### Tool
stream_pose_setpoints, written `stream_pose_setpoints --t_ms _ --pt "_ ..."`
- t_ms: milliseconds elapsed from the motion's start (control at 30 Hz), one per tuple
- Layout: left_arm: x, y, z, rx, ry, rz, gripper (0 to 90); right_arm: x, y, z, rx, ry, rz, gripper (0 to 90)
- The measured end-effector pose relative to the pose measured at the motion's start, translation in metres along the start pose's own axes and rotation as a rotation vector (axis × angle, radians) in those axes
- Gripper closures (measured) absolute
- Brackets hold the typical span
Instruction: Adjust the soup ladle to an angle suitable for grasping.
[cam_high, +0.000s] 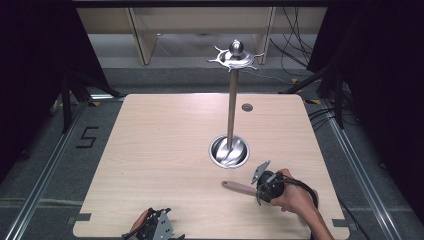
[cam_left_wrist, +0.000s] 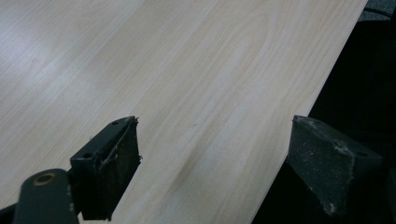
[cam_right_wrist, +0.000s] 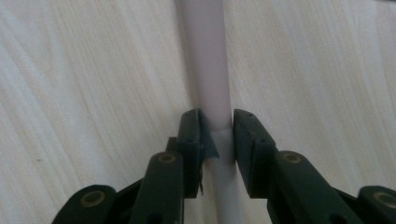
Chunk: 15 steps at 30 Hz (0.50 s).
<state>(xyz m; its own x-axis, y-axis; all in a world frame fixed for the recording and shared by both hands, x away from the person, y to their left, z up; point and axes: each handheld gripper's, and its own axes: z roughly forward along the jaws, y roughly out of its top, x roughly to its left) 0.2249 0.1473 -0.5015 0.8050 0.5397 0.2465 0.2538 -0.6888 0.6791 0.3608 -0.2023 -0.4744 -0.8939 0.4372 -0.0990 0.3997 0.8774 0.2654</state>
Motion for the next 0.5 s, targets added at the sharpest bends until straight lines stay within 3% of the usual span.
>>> stream_pose_setpoints --t_ms 267,500 --pt "0.0001 -0.0001 0.0007 0.002 -0.001 -0.002 16.0 -0.0016 0.0031 0.0005 0.03 0.012 -0.026 74.1" --pt "-0.0001 -0.0001 0.0005 0.001 -0.005 -0.003 16.0 -0.0012 0.0049 0.0025 0.036 0.007 -0.015 74.1"
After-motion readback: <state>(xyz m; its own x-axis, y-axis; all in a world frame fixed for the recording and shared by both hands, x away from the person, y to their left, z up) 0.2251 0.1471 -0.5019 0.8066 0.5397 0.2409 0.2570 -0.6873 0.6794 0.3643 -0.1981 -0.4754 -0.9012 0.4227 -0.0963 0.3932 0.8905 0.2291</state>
